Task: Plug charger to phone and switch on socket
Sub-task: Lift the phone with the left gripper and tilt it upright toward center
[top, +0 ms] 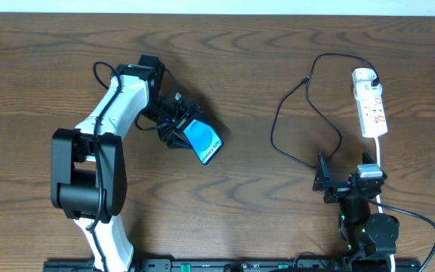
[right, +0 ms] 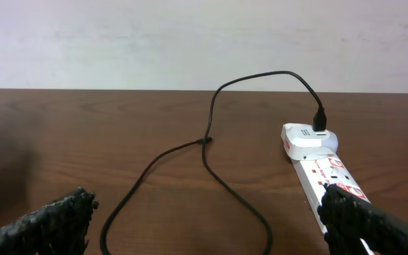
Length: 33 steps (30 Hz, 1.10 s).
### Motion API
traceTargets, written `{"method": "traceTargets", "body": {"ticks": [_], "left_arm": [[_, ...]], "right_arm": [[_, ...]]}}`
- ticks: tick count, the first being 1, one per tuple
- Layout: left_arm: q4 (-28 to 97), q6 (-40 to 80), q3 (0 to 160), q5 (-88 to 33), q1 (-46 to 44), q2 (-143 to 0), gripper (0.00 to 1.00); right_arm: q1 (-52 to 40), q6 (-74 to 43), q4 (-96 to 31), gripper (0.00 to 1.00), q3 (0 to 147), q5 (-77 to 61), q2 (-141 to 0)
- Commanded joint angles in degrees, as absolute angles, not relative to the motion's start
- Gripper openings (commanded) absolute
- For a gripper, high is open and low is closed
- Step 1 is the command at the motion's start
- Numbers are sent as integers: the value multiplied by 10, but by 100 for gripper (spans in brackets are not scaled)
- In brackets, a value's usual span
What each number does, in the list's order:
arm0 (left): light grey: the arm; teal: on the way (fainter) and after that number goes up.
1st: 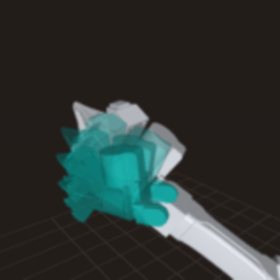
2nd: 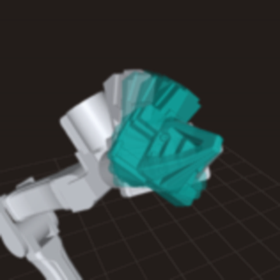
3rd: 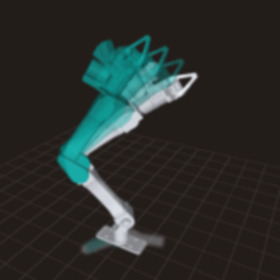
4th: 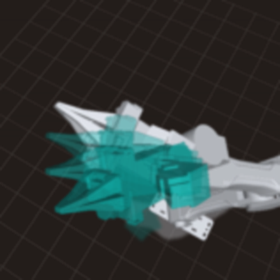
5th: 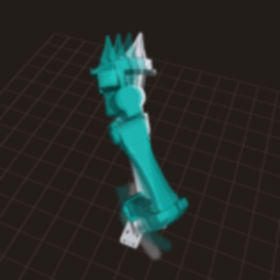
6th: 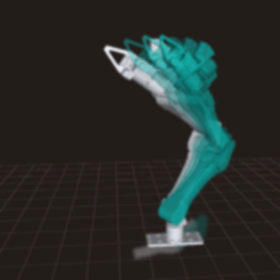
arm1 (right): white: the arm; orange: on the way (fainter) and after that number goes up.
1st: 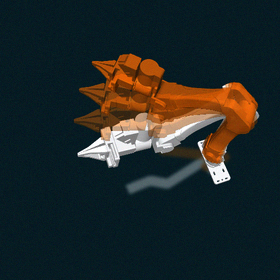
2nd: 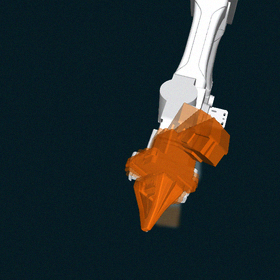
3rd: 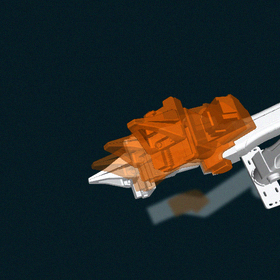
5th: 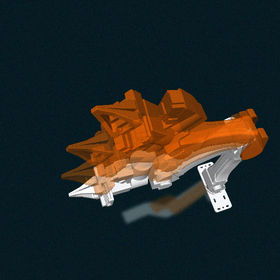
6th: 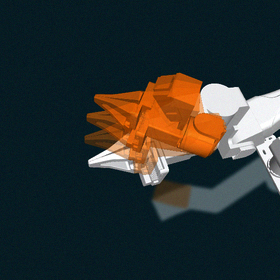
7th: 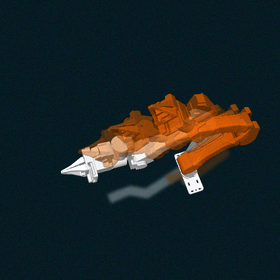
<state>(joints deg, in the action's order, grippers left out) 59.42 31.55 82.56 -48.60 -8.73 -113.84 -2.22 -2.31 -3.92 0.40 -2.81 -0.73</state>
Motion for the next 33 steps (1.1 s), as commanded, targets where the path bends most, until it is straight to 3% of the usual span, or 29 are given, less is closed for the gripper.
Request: {"method": "traceTargets", "body": {"ticks": [1, 11, 33], "left_arm": [[598, 286, 824, -536, -88, -1120, 56], [598, 280, 824, -538, -88, -1120, 56], [617, 268, 824, -716, -88, -1120, 56]], "right_arm": [[-25, -20, -41, 99, 3, -25, -6], [-25, -20, -41, 99, 3, -25, -6], [-25, -20, -41, 99, 3, -25, -6]]}}
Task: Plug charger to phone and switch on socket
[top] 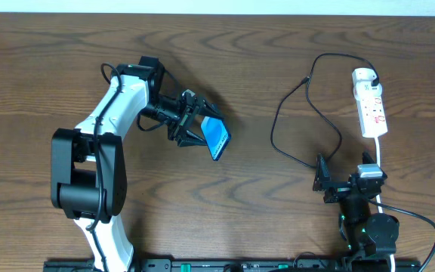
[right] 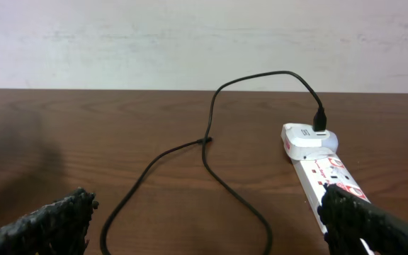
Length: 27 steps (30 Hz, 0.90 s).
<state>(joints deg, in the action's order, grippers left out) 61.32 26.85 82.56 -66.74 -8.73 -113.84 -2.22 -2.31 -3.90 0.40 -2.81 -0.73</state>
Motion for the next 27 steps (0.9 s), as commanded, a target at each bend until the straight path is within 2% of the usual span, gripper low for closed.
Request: {"method": "traceTargets", "body": {"ticks": [1, 27], "left_arm": [[617, 268, 824, -716, -88, -1120, 56], [617, 295, 824, -715, -88, -1120, 56]], "right_arm": [[-25, -20, -41, 99, 3, -25, -6], [-25, -20, -41, 99, 3, -25, -6]]}}
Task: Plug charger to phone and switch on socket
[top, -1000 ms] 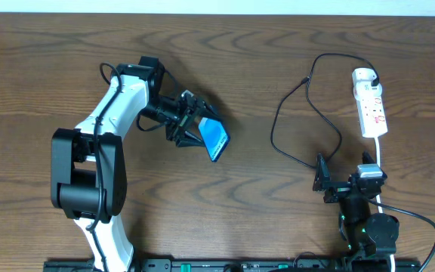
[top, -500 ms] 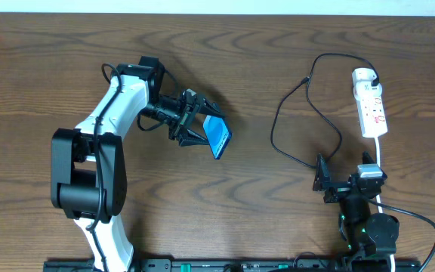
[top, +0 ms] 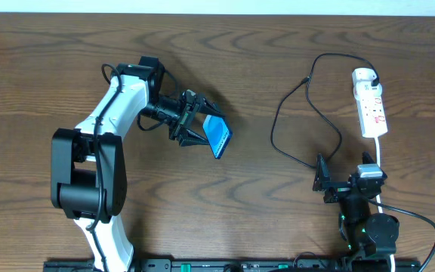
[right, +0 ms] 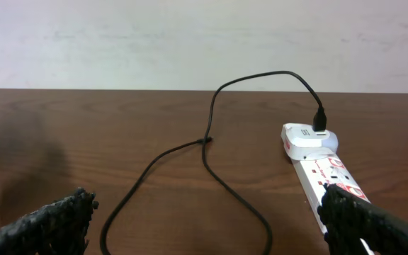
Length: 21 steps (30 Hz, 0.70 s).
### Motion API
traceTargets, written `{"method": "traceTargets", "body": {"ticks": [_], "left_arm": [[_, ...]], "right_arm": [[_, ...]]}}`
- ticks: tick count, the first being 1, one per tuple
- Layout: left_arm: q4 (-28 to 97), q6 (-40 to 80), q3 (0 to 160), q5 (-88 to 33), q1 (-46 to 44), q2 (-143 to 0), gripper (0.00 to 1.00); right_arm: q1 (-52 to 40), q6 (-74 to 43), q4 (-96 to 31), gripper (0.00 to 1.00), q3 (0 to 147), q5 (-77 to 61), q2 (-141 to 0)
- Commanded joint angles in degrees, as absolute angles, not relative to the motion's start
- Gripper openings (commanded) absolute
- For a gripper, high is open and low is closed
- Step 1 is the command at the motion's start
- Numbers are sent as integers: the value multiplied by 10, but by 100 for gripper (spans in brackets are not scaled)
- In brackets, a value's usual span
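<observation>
A phone with a blue screen [top: 219, 137] is held tilted on its edge above the table's left middle, my left gripper [top: 202, 128] shut on it. The white power strip [top: 371, 106] lies at the far right with a white charger [top: 362, 75] plugged into its far end. From the charger a black cable [top: 278, 128] loops across the table towards my right gripper [top: 344, 175]. In the right wrist view that gripper [right: 207, 205] stands wide open and empty, the cable [right: 211, 145] ahead of it and the charger [right: 307, 139] on the strip [right: 328, 173] to its right.
The table is dark brown wood [top: 278, 45]. The strip's white lead [top: 381, 162] runs back past the right arm's base. A pale wall [right: 190, 42] stands behind the table's far edge.
The phone in my left gripper has shifted only very slightly to the right. The right arm, cable and power strip have not moved.
At first my left gripper held the phone with its screen turned more upwards, closer to the arm. Later the phone was further right and tipped more on edge, where it stays. My right gripper has stayed open near the cable throughout.
</observation>
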<state>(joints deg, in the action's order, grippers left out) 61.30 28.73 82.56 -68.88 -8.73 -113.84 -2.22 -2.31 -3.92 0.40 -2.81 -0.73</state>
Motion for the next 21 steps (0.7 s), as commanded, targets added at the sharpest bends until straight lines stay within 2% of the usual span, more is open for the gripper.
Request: {"method": "traceTargets", "body": {"ticks": [1, 21], "left_arm": [[617, 295, 824, -715, -88, -1120, 56], [608, 299, 824, -714, -88, -1120, 56]], "right_arm": [[-25, -20, -41, 99, 3, -25, -6], [-25, -20, -42, 99, 3, -25, -6]]}}
